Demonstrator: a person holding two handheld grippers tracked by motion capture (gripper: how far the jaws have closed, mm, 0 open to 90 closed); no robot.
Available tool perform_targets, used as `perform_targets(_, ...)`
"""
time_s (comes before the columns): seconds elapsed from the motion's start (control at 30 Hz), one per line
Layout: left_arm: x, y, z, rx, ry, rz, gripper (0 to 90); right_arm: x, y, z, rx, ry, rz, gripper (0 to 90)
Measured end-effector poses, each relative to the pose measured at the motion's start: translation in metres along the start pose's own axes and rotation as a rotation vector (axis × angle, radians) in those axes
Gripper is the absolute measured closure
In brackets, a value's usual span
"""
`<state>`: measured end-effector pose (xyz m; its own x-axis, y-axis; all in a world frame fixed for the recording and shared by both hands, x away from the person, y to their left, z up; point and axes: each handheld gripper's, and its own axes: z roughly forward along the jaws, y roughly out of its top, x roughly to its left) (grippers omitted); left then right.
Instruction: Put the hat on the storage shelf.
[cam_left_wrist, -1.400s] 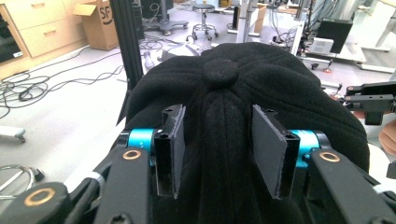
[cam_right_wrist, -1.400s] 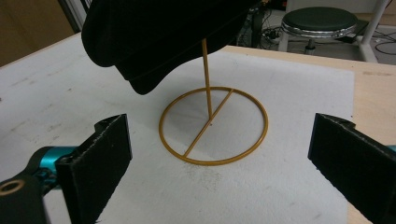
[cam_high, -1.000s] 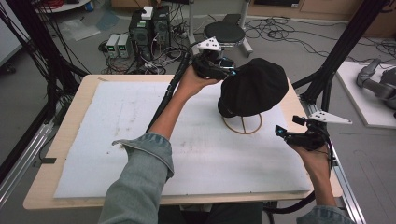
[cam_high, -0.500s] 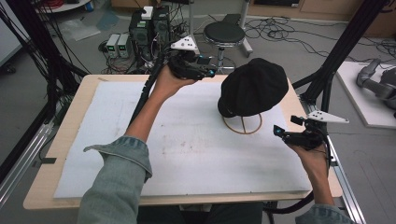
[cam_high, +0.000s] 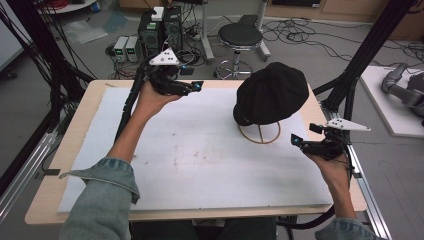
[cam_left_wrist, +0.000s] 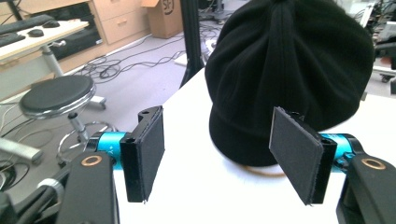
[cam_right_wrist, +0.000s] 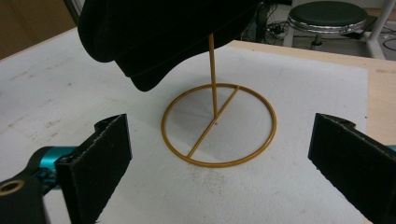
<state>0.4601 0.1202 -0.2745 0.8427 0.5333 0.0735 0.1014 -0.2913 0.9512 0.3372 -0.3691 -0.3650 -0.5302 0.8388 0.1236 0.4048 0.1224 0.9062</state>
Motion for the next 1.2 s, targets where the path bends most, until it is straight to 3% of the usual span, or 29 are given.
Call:
perform_targets(0.3, 0.004, -0.029, -0.037, -0.021, 0.073, -0.032, 29.6, 0.0, 0.0, -0.001, 0.003, -0.001, 0.005, 5.6)
perform_targets(0.43, 0.002, -0.043, -0.048, -0.006, 0.106, -0.029, 28.2, 0.001, 0.0, 0.001, 0.005, -0.002, 0.0, 5.6)
perform_targets(0.8, -0.006, -0.074, -0.079, -0.022, 0.172, -0.042, 27.9, 0.003, 0.0, 0.002, 0.014, -0.001, 0.001, 5.6)
perform_targets(1.2, -0.007, -0.11, -0.111, -0.055, 0.234, -0.099, 27.9, 0.005, 0.0, 0.006, 0.023, 0.004, -0.005, 5.7)
